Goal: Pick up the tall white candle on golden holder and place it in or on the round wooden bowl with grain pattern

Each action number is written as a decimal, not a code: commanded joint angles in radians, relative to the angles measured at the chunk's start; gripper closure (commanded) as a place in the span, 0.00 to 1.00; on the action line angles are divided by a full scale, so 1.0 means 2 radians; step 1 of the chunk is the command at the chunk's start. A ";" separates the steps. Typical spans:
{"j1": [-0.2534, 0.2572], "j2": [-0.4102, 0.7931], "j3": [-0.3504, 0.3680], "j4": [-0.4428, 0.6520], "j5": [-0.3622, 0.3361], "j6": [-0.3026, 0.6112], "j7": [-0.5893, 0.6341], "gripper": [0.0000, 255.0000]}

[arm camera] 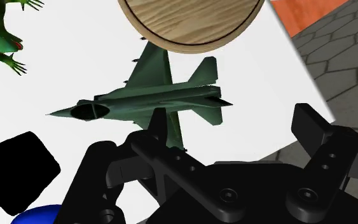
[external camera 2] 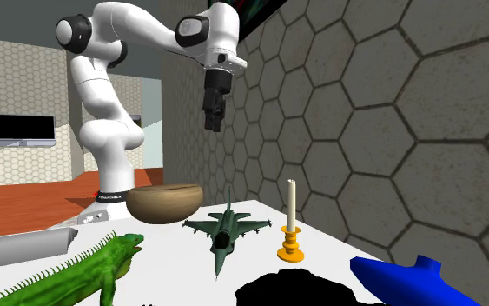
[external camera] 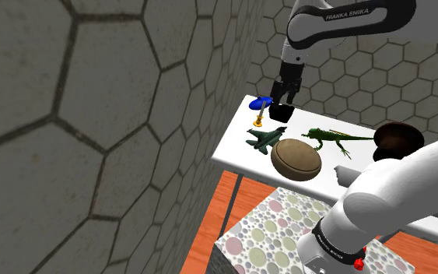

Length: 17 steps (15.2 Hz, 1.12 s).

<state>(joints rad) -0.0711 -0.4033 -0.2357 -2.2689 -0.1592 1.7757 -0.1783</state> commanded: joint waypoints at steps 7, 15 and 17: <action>-0.011 0.144 -0.050 0.100 0.031 0.057 -0.061 0.00; -0.041 0.301 -0.076 0.241 0.100 0.075 -0.129 0.00; -0.054 0.342 -0.077 0.284 0.120 0.072 -0.144 0.00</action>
<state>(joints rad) -0.1643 0.2351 -0.3860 -1.7436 0.0583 1.9170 -0.4453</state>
